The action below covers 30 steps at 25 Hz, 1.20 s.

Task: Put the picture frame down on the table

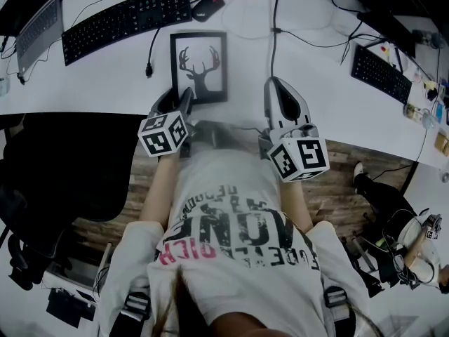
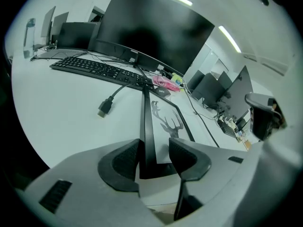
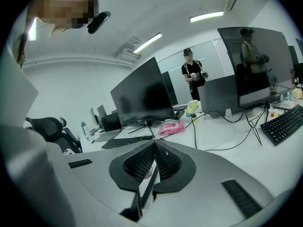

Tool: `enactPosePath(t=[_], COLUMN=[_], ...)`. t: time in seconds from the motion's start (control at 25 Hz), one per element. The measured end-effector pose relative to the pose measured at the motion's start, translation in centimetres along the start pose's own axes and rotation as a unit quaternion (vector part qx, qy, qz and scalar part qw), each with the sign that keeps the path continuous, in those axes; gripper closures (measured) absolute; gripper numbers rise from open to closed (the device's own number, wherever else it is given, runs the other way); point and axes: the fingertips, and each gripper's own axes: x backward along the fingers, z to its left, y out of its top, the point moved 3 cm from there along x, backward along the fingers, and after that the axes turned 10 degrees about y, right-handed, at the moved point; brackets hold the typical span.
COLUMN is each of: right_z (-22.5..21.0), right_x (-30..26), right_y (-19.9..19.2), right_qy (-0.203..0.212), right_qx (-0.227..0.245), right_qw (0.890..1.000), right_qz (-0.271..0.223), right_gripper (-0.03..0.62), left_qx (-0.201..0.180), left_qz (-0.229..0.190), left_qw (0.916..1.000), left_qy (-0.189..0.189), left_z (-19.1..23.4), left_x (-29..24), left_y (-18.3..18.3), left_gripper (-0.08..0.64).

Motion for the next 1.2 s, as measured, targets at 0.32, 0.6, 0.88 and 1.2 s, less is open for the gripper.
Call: enactPosePath(t=[0.32,0.6,0.88,1.2], right_z=[-0.10,-0.09,-0.02,0.17], right_x=[0.26,0.47,0.61,0.67], right_y=[0.28,0.29,0.44,0.48], right_qy=[-0.002,-0.006,-0.010,-0.011], right_qx=[0.002,0.001,0.000,0.002], right_qw=[1.000,1.000,1.000,1.000], right_qz=[-0.003,-0.005,-0.007,-0.010], right_gripper=[0.594,0.593,0.594,0.594], left_qx=[-0.006,-0.021,-0.035,-0.120], left_qz=[0.011,0.016,0.019,0.027], left_qw=[0.9999,0.9995,0.9989,0.9911], left_qy=[0.009,0.017,0.024,0.052], left_z=[0.22,0.37,0.26,-0.07], left_x=[-0.41,-0.75,-0.74,-0.91], left_y=[-0.28,-0.38,-0.33,-0.66], left_gripper=[0.365,0.362,0.360,0.350])
